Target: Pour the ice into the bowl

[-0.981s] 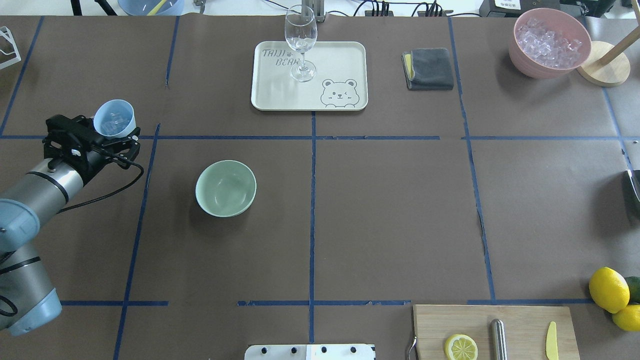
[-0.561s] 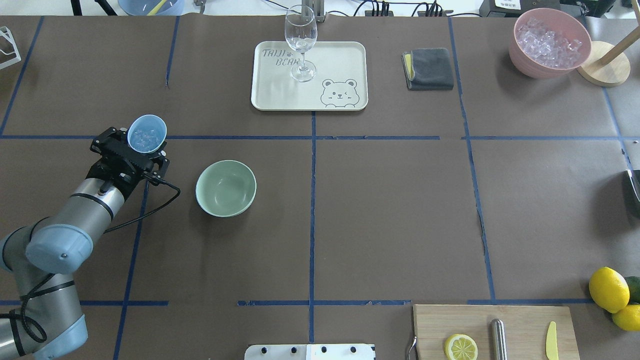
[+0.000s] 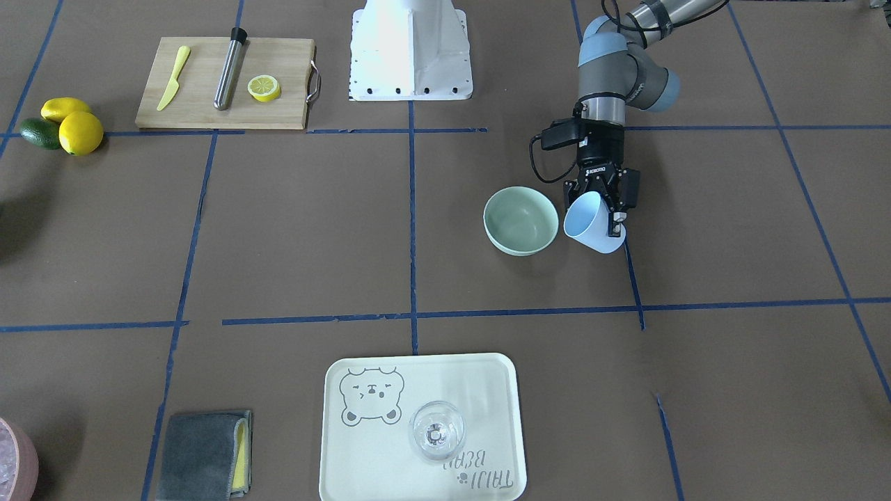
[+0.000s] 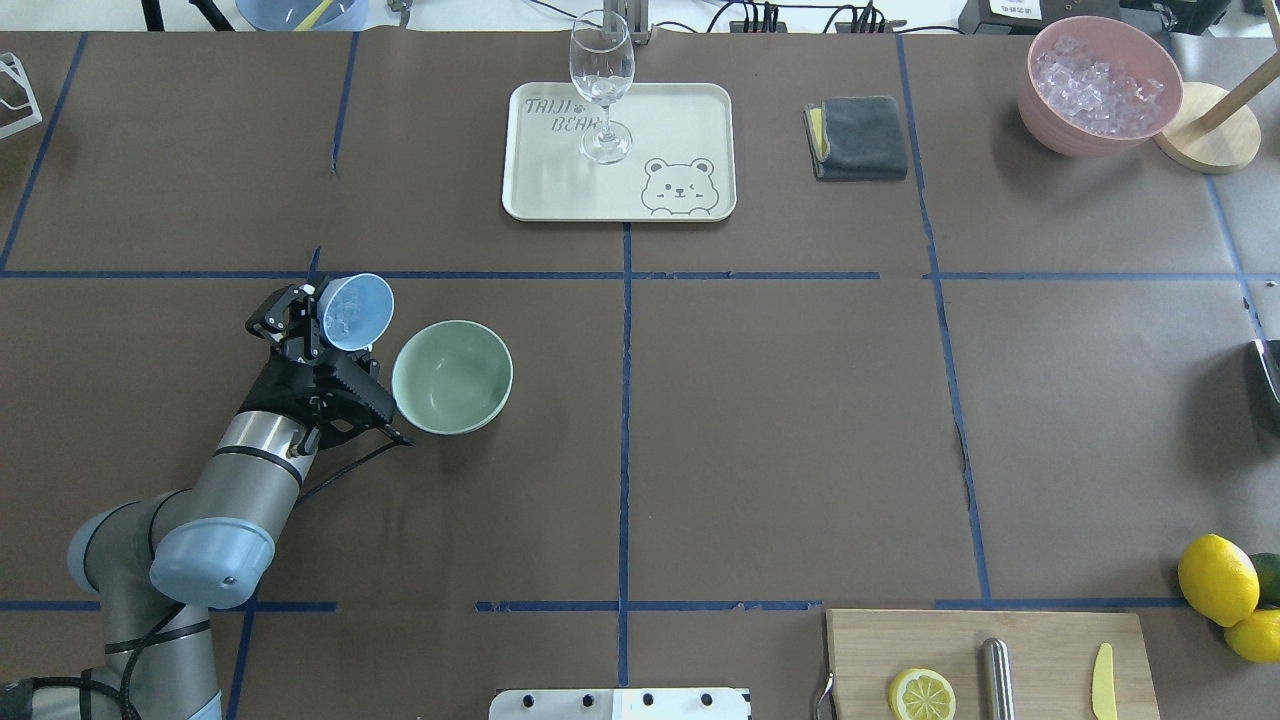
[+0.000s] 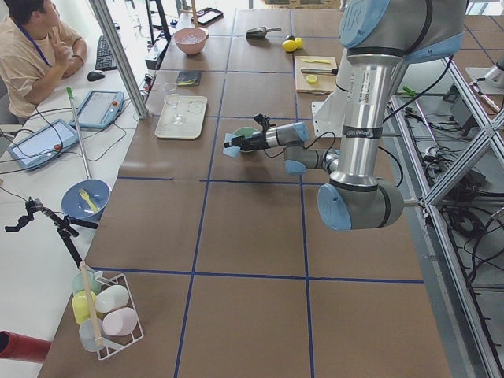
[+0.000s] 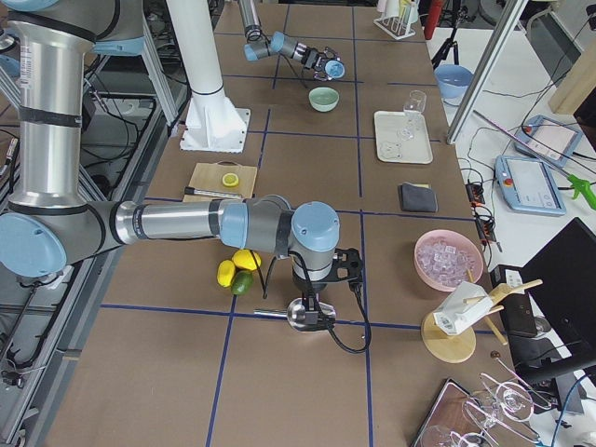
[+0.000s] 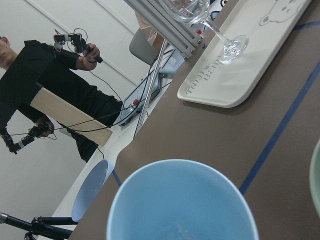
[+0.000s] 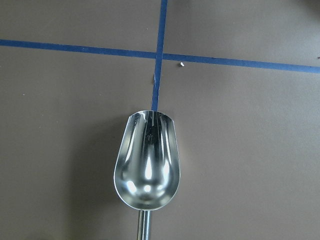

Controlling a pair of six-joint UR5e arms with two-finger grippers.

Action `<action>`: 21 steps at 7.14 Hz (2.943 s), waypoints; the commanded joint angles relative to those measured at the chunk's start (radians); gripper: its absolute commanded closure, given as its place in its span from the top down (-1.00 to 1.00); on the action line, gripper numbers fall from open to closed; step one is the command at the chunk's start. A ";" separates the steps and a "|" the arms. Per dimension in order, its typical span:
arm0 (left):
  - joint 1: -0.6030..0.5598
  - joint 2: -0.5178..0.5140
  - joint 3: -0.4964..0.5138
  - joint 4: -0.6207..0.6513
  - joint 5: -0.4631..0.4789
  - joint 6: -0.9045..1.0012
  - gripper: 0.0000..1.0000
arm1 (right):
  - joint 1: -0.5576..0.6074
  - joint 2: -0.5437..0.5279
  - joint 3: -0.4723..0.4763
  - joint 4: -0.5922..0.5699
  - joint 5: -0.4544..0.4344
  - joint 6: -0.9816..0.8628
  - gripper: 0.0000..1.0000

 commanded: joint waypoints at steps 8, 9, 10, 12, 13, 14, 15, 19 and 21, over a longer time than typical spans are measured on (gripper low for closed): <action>0.051 -0.045 0.015 0.041 0.142 0.737 -1.00 | 0.000 0.000 -0.003 0.000 0.002 0.003 1.00; 0.051 -0.048 0.011 0.039 0.156 0.756 -1.00 | 0.000 0.000 -0.003 0.000 0.002 0.003 1.00; 0.051 -0.051 0.011 0.039 0.153 0.774 -1.00 | 0.000 0.000 -0.004 0.000 0.002 0.001 1.00; 0.051 -0.051 0.020 0.039 0.169 0.885 -1.00 | 0.000 0.000 -0.004 0.002 0.002 0.003 1.00; 0.057 -0.051 0.031 0.041 0.188 0.917 -1.00 | 0.000 0.001 -0.004 0.000 0.002 0.003 1.00; 0.074 -0.054 0.044 0.041 0.208 0.937 -1.00 | 0.000 0.000 -0.004 0.002 0.002 0.003 1.00; 0.078 -0.058 0.045 0.039 0.209 0.937 -1.00 | 0.000 0.001 -0.004 0.002 0.002 0.003 1.00; 0.080 -0.058 0.043 0.039 0.209 0.937 -1.00 | 0.000 0.001 -0.004 0.002 0.002 0.003 1.00; 0.081 -0.064 0.025 0.025 0.207 0.929 -0.98 | 0.000 0.001 -0.006 0.000 0.002 0.003 1.00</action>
